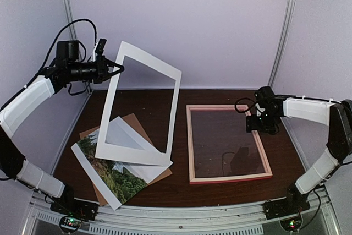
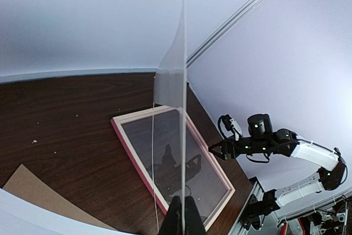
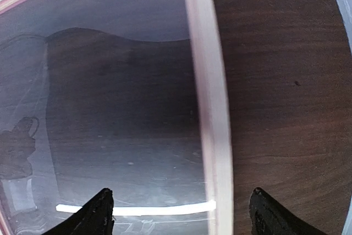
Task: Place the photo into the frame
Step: Place the mat board on the glass panel.
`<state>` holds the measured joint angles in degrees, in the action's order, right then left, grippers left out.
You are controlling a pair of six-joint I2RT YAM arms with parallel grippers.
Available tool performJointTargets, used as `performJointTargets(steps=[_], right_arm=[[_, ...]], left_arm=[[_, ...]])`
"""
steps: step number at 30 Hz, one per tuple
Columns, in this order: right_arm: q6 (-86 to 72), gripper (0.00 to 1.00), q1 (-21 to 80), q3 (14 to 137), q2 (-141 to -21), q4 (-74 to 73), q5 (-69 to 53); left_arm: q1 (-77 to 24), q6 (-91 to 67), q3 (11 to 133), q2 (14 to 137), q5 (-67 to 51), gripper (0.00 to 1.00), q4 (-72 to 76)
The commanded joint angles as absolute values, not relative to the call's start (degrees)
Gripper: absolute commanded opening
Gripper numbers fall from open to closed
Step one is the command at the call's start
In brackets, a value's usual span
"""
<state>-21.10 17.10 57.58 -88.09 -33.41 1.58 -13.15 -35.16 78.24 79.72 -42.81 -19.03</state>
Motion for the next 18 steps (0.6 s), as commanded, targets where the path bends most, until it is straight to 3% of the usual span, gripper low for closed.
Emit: performJointTargets(steps=[1, 9, 18], right_arm=[[-18.4, 0.83, 11.9, 54.6, -86.5, -34.2, 0.6], [-17.5, 0.73, 7.2, 50.6, -87.7, -31.2, -4.6], [-18.0, 0.48, 6.9, 48.5, -89.1, -28.7, -9.4]], left_arm=[[-14.5, -37.9, 80.5, 77.0, -41.9, 0.0, -15.7], [-17.0, -42.1, 81.0, 74.8, -41.7, 0.0, -12.0], [-21.2, -43.3, 82.7, 74.9, -41.7, 0.0, -9.9]])
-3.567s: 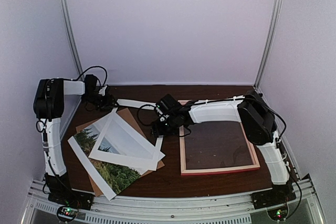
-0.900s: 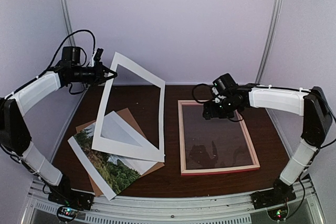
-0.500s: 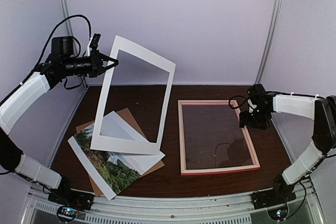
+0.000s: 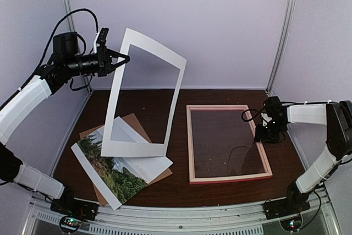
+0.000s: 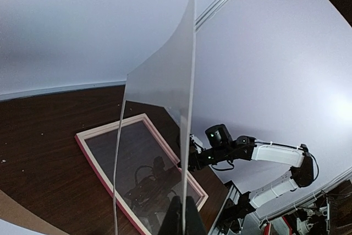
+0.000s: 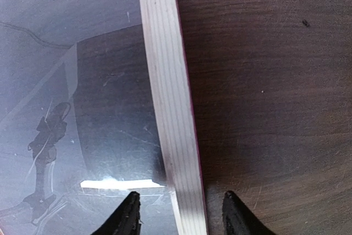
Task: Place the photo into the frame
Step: Place the mat board on the glass panel.
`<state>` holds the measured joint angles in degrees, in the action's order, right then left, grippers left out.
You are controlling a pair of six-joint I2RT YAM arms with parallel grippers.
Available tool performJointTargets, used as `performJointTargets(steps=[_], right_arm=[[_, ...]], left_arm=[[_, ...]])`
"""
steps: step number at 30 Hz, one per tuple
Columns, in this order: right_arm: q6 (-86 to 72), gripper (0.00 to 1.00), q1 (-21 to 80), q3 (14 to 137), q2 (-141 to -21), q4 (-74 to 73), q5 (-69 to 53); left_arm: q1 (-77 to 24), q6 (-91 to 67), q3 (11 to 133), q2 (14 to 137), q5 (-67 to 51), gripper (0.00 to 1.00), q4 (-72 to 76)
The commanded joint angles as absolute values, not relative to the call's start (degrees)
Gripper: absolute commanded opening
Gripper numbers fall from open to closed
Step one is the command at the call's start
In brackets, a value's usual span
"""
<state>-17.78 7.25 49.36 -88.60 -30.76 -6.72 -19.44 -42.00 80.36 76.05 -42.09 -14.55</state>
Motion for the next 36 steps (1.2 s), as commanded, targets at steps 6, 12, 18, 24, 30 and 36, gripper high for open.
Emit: performJointTargets(steps=[6, 12, 18, 24, 30, 36], right_arm=[[-18.2, 0.38, 6.9, 48.3, -89.4, -28.5, -10.8], [-18.3, 0.31, 6.9, 47.1, -89.0, -27.6, -13.0], [-19.6, 0.26, 7.8, 44.4, -88.4, -24.9, -16.9], [-20.9, 0.26, 9.7, 42.7, -86.2, -23.4, -19.5], [-20.7, 0.36, 9.1, 42.9, -81.1, -26.5, -15.7], [-20.3, 0.48, 5.0, 43.9, -77.4, -29.7, -13.7]], left_arm=[[-25.3, -44.1, 83.1, 75.6, -42.4, 0.0, -6.0], [-28.7, -46.1, 83.6, 77.0, -41.8, 0.0, -1.9], [-33.7, -50.8, 83.8, 81.9, -40.9, 0.0, 5.2], [-37.2, -56.2, 84.5, 88.2, -37.4, 0.0, 12.6], [-39.8, -66.8, 88.4, 99.1, -37.3, 0.0, 23.9], [-42.8, -75.3, 96.1, 111.7, -37.7, 0.0, 31.9]])
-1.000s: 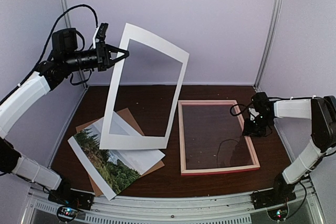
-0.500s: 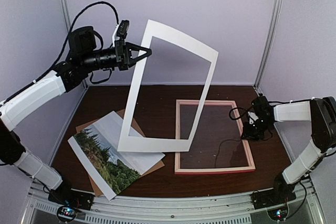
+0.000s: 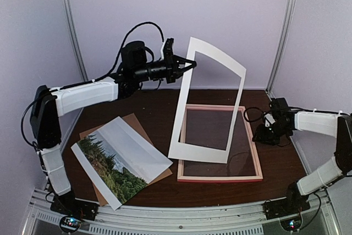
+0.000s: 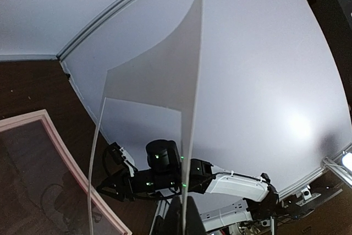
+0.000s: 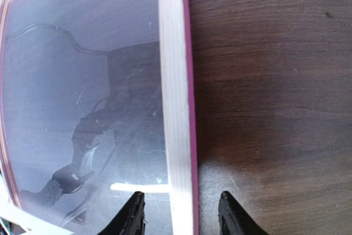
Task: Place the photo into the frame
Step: Place the mat board on the glass panel.
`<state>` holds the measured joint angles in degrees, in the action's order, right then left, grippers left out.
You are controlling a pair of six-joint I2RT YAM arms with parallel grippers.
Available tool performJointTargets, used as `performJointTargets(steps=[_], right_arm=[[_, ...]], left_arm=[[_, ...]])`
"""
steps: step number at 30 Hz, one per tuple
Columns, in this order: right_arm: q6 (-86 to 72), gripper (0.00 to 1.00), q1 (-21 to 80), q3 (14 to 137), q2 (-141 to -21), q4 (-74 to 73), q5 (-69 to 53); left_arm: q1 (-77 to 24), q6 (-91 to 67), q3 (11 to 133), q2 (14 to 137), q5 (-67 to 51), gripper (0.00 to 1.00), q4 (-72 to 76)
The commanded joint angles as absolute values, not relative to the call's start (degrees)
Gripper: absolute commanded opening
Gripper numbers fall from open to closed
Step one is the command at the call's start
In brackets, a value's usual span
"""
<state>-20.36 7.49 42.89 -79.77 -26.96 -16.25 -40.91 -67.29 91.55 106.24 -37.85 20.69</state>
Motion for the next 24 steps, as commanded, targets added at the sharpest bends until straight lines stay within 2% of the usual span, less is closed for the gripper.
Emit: performJointTargets(steps=[1, 4, 10, 24], right_arm=[[-20.1, 0.48, 4.3, 44.0, -76.6, -30.2, -13.6], [-19.5, 0.51, 2.8, 44.8, -74.8, -31.8, -12.8], [-18.5, 0.56, 0.9, 46.3, -72.3, -34.9, -9.7], [-18.5, 0.58, 0.8, 46.7, -74.6, -33.7, -12.4]], left_arm=[[-42.9, -76.7, 96.6, 113.3, -37.6, 0.0, 33.4], [-42.8, -77.6, 96.2, 117.1, -35.5, 0.0, 34.5], [-41.5, -71.6, 95.2, 120.1, -31.0, 0.0, 23.3], [-37.3, -61.7, 92.8, 126.7, -24.7, 0.0, 7.6]])
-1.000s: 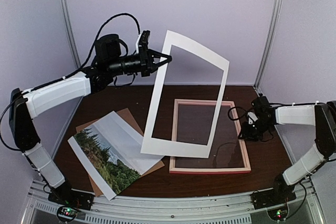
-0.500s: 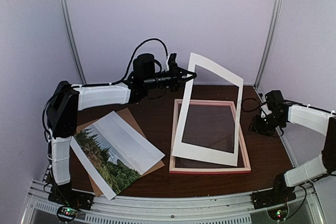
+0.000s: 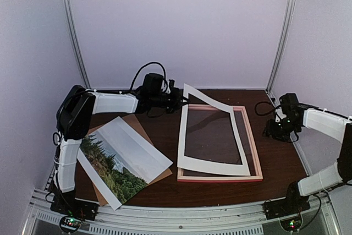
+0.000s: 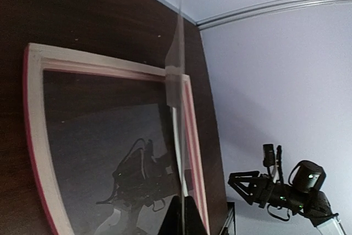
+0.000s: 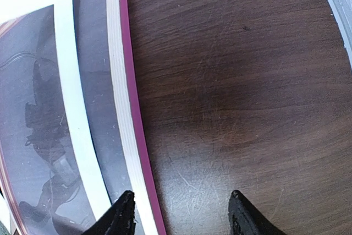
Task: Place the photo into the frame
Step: Place the mat board on the glass panel.
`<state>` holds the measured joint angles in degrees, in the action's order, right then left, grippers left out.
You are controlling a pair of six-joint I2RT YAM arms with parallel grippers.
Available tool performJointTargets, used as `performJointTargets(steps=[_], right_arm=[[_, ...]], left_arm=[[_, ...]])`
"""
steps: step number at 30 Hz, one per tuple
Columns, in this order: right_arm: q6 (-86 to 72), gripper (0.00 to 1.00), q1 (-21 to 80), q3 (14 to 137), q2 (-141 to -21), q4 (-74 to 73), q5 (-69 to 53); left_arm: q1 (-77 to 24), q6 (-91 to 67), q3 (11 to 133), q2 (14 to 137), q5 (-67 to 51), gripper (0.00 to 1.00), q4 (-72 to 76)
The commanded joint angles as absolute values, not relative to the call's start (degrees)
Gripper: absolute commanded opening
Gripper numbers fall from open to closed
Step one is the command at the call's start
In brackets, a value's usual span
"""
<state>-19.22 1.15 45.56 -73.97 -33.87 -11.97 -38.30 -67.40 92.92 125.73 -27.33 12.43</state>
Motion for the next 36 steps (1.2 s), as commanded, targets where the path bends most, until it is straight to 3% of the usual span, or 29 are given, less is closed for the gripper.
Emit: performJointTargets(steps=[1, 21, 36], right_arm=[[-18.4, 0.58, 0.8, 46.6, -74.8, -33.6, -12.5], [-19.0, 0.58, 0.9, 46.7, -78.2, -31.1, -15.1], [-18.8, 0.59, 1.0, 45.4, -79.1, -29.5, -15.7]], left_arm=[[-37.1, -60.9, 93.1, 126.9, -24.6, 0.0, 6.5], [-38.7, -59.6, 98.9, 133.4, -23.7, 0.01, 1.5], [-39.3, -63.4, 101.8, 136.5, -19.1, 0.0, 6.0]])
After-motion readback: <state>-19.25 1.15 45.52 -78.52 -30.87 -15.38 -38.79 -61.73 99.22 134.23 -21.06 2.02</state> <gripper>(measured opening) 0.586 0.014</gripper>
